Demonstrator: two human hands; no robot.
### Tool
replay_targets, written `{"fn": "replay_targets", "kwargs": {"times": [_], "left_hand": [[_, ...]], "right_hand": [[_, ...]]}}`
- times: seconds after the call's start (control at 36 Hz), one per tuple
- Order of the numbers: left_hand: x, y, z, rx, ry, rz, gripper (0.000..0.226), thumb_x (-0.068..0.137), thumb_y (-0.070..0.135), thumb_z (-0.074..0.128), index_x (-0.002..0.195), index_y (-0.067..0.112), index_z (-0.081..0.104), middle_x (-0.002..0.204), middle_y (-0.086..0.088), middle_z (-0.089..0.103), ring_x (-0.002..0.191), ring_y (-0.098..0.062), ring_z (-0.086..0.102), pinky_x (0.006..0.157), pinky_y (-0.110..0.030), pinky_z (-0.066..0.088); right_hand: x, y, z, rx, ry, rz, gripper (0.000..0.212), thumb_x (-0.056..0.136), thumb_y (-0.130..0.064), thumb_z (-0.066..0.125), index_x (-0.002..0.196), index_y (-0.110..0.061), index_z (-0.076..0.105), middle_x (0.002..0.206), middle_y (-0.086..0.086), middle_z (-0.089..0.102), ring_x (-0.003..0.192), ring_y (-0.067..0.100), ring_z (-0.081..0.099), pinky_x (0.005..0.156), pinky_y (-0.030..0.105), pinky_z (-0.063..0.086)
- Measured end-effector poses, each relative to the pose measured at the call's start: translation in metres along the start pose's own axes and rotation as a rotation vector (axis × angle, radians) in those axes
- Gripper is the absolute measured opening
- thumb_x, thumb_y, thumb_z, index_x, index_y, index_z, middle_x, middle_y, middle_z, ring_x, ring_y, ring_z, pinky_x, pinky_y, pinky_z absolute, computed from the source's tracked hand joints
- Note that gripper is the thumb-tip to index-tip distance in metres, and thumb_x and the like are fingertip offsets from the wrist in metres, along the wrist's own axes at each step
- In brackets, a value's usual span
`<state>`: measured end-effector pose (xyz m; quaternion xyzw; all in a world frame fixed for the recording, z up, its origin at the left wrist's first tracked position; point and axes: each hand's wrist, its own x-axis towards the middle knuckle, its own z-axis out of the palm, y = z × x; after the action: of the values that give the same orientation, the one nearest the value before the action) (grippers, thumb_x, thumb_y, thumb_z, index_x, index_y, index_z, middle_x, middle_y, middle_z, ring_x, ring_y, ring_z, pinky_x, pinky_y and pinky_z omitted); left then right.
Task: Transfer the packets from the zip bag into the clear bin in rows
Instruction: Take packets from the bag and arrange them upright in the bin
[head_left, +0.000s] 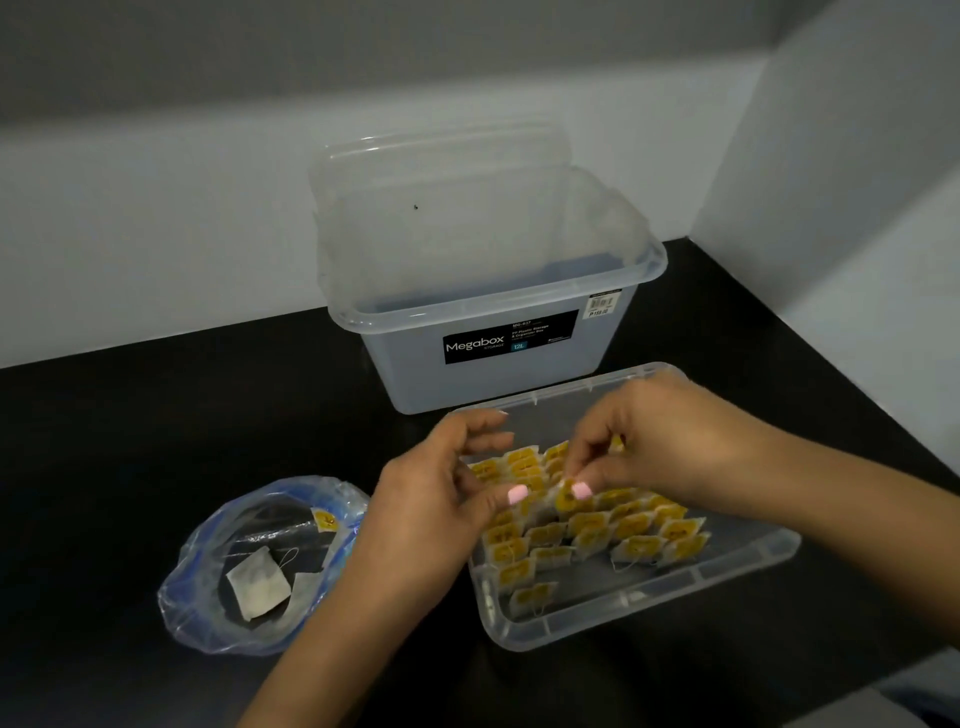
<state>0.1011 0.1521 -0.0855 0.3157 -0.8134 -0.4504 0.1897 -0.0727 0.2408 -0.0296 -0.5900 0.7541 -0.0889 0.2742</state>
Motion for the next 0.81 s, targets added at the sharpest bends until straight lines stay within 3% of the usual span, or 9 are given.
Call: {"fn": "replay_targets", "kwargs": {"times": [0.08,0.25,0.44,0.81], "left_hand": [[0.000,-0.001,-0.005,-0.020,0.070,0.020,0.049,0.076,0.020,0.074,0.108,0.046,0.047,0.104,0.024,0.061,0.068,-0.003,0.059,0.067,-0.011,0.049],[-0.003,-0.003,-0.008,-0.039,0.099,0.009,0.044,0.078,0.020,0.073,0.106,0.043,0.050,0.101,0.023,0.062,0.069,-0.001,0.058,0.065,-0.009,0.047],[-0.007,-0.006,-0.012,-0.040,0.120,-0.003,0.041,0.078,0.022,0.072,0.103,0.046,0.050,0.100,0.026,0.062,0.065,-0.004,0.058,0.061,-0.015,0.051],[-0.013,-0.010,-0.016,-0.056,0.142,-0.017,0.041,0.078,0.022,0.072,0.107,0.044,0.051,0.100,0.024,0.063,0.067,-0.006,0.059,0.064,-0.016,0.052]], "right_hand": [[0.002,0.003,0.010,-0.223,-0.130,0.021,0.012,0.085,-0.037,0.067,0.096,-0.034,0.070,0.095,-0.018,0.069,0.089,-0.002,0.060,0.084,0.022,0.050],[0.012,0.010,0.039,-0.453,-0.200,-0.053,0.017,0.088,-0.031,0.063,0.103,-0.031,0.070,0.102,-0.014,0.068,0.098,0.006,0.060,0.088,0.031,0.051],[0.022,0.010,0.065,-0.562,-0.069,-0.147,0.015,0.089,-0.023,0.056,0.097,-0.024,0.069,0.099,-0.004,0.068,0.097,0.015,0.061,0.072,0.026,0.042],[0.025,0.015,0.075,-0.543,-0.033,-0.134,0.017,0.084,-0.023,0.057,0.097,-0.024,0.068,0.096,-0.006,0.067,0.094,0.015,0.061,0.072,0.025,0.044]]}}
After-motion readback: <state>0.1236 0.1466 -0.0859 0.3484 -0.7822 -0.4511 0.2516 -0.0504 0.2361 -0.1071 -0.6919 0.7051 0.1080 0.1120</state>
